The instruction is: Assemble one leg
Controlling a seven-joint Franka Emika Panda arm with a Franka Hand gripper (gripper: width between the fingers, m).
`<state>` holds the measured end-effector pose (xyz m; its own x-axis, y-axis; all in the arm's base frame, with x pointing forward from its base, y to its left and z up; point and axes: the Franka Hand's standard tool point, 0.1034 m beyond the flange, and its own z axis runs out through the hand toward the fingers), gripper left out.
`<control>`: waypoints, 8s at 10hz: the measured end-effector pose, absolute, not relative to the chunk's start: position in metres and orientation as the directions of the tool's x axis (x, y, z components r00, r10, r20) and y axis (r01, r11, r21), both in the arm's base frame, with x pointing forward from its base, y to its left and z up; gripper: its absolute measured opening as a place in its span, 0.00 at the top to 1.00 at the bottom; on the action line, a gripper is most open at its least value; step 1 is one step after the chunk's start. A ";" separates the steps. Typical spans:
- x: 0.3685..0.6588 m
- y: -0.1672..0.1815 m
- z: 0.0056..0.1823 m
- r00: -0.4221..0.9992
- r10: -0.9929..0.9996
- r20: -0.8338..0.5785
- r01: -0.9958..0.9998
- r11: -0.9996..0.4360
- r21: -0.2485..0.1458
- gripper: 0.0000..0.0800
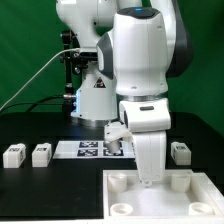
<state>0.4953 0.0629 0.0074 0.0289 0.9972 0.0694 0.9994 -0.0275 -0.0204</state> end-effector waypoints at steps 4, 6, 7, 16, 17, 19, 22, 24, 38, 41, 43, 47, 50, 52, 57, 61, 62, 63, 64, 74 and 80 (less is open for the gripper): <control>0.495 0.062 0.007 0.030 0.997 0.069 0.999 -0.029 -0.021 0.25; 0.495 0.062 0.007 0.031 0.997 0.069 0.999 -0.029 -0.021 0.19; 0.495 0.062 0.007 0.031 0.997 0.069 0.999 -0.029 -0.021 0.19; 0.486 0.087 0.058 0.282 0.958 0.058 0.959 -0.283 0.001 0.19; 0.479 0.103 0.057 0.433 0.900 0.056 0.901 -0.433 -0.018 0.19; 0.470 0.125 0.054 0.656 0.753 0.049 0.754 -0.655 -0.048 0.19; 0.463 0.145 0.053 0.899 0.437 0.025 0.437 -0.895 -0.091 0.19; 0.463 0.148 0.053 0.941 0.337 0.017 0.337 -0.936 -0.101 0.19; 0.428 0.163 0.045 0.634 0.027 -0.773 0.010 -1.000 -0.028 0.19; 0.413 0.169 0.038 0.640 0.028 -0.768 0.022 -1.000 -0.018 0.19; 0.407 0.173 0.034 0.640 0.031 -0.768 0.028 -0.999 -0.017 0.19; 0.390 0.179 0.020 0.619 0.041 -0.784 0.048 -0.999 -0.014 0.19; 0.385 0.179 0.013 0.613 0.042 -0.789 0.048 -0.999 -0.016 0.19; 0.384 0.179 0.011 0.610 0.042 -0.792 0.049 -0.999 -0.015 0.19; 0.384 0.179 0.011 0.609 0.042 -0.792 0.049 -0.999 -0.015 0.64; 0.384 0.179 0.011 0.609 0.042 -0.792 0.048 -0.999 -0.015 0.64; 0.384 0.179 0.011 0.609 0.042 -0.792 0.049 -0.999 -0.015 0.64; 0.384 0.179 0.011 0.609 0.042 -0.792 0.049 -0.999 -0.015 0.64; 0.386 0.177 0.013 0.607 0.053 -0.793 0.055 -0.998 -0.025 0.64; 0.522 0.138 0.153 0.989 0.053 -0.141 0.039 -0.995 -0.095 0.64; 0.544 0.116 0.157 0.969 0.115 0.217 0.135 -0.988 -0.080 0.64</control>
Offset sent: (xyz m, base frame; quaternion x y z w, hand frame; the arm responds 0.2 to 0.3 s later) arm 0.0000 0.0000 0.0000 0.0000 0.0000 0.0000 1.0000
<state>0.5436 0.1164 0.1574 0.9694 0.1146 0.2171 0.1346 -0.9877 -0.0798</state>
